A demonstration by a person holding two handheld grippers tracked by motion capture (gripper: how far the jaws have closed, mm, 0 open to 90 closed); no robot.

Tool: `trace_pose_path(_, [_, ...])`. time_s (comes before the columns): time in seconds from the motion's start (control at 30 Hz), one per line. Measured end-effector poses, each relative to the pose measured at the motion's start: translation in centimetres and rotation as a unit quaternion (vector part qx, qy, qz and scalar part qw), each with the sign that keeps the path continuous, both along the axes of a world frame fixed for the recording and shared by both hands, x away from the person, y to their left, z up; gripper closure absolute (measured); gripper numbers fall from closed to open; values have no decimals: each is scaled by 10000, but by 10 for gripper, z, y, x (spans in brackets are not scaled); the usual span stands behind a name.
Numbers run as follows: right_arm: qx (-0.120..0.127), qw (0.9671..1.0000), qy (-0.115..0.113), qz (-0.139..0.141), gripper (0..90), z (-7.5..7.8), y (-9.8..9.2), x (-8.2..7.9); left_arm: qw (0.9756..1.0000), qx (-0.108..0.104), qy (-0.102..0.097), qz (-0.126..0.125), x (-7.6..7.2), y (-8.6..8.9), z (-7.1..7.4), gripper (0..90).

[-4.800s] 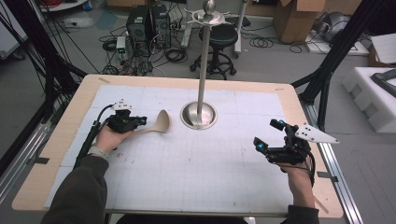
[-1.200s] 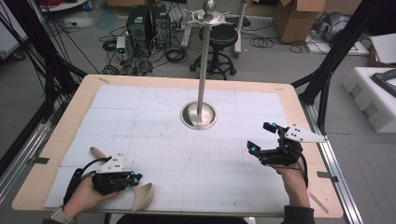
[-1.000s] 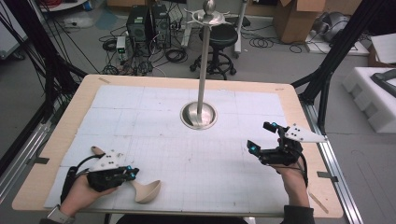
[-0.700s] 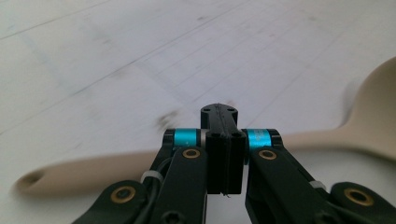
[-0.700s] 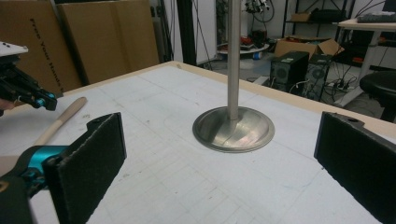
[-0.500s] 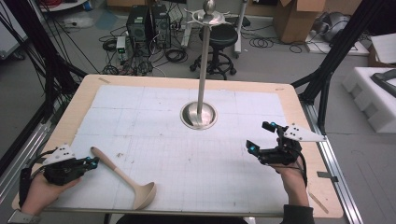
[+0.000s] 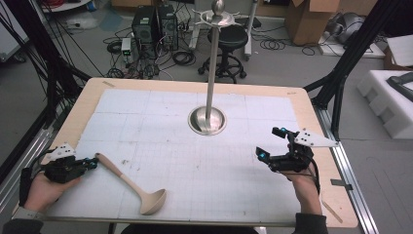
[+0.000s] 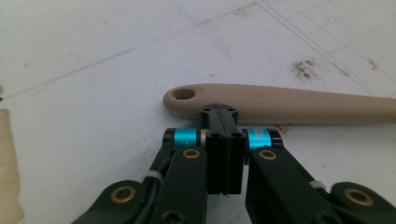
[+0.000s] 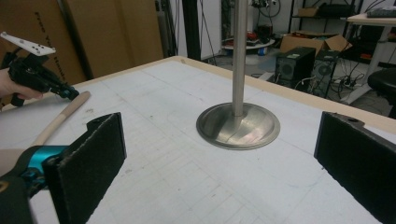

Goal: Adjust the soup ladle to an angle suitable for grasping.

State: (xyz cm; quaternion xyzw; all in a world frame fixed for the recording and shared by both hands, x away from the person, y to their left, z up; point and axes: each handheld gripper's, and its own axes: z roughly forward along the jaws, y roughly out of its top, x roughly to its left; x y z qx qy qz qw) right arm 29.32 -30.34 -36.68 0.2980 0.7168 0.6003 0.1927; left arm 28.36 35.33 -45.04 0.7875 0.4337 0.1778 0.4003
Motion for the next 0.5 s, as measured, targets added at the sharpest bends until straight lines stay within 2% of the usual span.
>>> trace_pose_path(0.27, [22, 10000, -2, -12, 12, 0, -1, 0, 10000, -13, 61, 13, 15, -11, 1, 898])
trace_pose_path(0.5, [3, 10000, 13, -13, 12, 0, 0, 0, 10000, 54, 63, 14, 31, -28, 4, 897])
